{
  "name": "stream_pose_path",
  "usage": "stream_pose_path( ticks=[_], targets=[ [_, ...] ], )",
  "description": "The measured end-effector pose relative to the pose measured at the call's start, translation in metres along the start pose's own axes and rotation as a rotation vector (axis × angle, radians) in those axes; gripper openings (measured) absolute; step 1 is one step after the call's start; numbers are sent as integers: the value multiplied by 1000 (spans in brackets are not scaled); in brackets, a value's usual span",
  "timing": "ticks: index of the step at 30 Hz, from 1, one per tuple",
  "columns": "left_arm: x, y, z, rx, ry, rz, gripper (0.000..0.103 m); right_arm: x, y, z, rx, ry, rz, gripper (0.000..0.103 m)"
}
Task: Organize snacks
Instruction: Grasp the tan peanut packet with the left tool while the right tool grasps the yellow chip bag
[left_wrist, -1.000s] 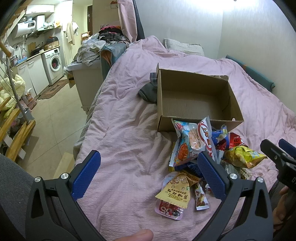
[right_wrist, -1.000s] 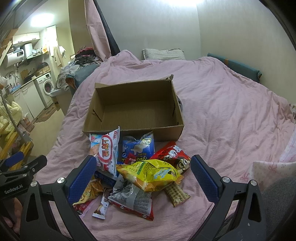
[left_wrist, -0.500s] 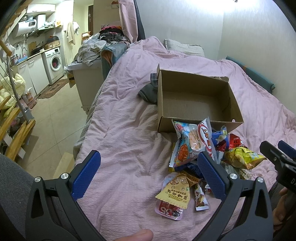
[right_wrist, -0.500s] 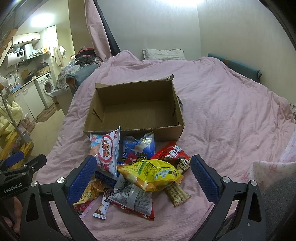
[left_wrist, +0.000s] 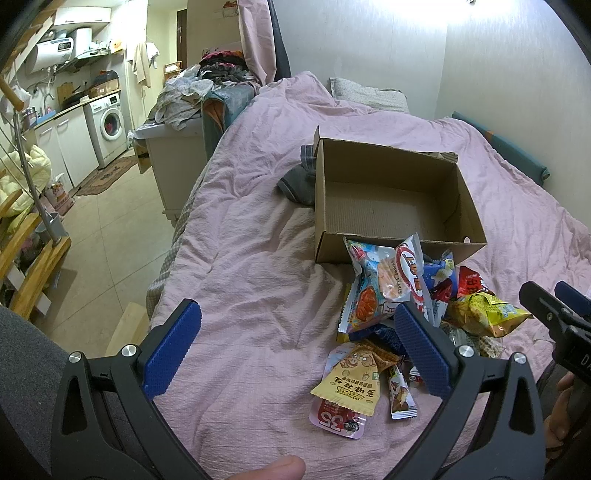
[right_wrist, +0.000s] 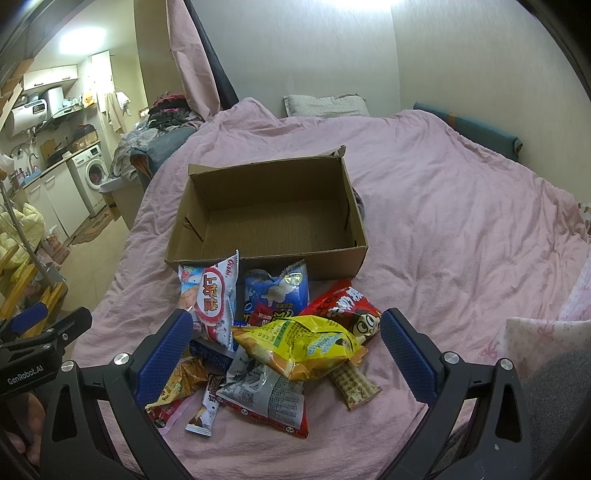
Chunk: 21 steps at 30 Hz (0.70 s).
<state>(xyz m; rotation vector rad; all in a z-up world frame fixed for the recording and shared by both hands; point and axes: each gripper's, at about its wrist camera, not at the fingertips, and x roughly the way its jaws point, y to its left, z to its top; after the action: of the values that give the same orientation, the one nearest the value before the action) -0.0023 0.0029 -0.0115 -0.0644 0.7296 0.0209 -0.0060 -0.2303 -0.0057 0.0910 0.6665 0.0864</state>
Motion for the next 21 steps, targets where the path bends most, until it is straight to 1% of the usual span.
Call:
stream_pose_path(
  ticks=[3, 6, 7, 9, 12, 13, 16, 18, 21],
  targets=[
    [3, 1, -1, -4, 13, -2, 103, 0, 0, 0, 0, 1, 0, 103],
    [9, 7, 6, -27, 80, -17, 103, 0, -3, 0, 24, 5, 7, 103],
    [13, 8, 8, -27, 109, -9, 103, 1, -7, 0, 45, 10, 10, 103],
    [27, 13, 14, -32, 194, -5, 103, 1, -13, 0, 80, 19, 12, 103],
    [54, 25, 16, -61, 353, -18, 103, 3, -23, 2, 129, 42, 23, 103],
    [63, 25, 15, -54, 404, -19, 103, 4, -27, 2, 149, 55, 31, 103],
    [87, 16, 4, -21, 544, -70, 102, 13, -40, 2, 217, 128, 72, 103],
    [96, 3, -4, 18, 616, -115, 98, 23, -49, 2, 254, 198, 97, 103],
    [105, -21, -11, 120, 666, -137, 91, 39, -59, 2, 293, 306, 134, 103]
  ],
)
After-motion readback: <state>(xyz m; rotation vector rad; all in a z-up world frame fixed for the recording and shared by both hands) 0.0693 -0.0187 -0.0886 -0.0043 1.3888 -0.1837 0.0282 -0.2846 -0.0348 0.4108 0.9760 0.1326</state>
